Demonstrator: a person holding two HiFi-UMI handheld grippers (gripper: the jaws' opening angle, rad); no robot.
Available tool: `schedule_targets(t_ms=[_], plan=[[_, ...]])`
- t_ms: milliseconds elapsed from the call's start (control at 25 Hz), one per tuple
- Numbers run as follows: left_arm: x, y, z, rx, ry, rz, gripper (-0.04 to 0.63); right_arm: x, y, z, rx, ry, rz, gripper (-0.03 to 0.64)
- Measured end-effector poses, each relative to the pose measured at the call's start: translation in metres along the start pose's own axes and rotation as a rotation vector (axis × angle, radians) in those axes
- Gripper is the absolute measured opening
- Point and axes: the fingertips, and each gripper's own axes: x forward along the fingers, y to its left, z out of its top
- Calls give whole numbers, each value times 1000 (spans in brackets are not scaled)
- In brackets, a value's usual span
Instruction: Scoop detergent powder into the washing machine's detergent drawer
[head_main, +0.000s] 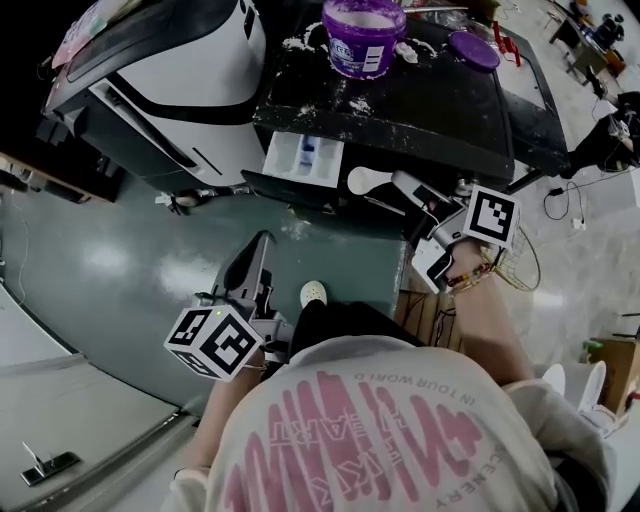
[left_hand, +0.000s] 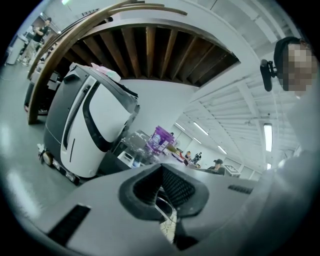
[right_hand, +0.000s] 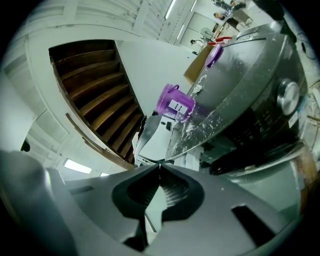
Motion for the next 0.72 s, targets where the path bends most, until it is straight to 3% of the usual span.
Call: schedule_targets(t_ms=[360,720], plan=[[-43,-2,0,21,-69,81,2,-6,7,-12,-1,5,49,3],[-49,-15,8,55,-87,60,2,-6,14,-10,11,-22,69,3]])
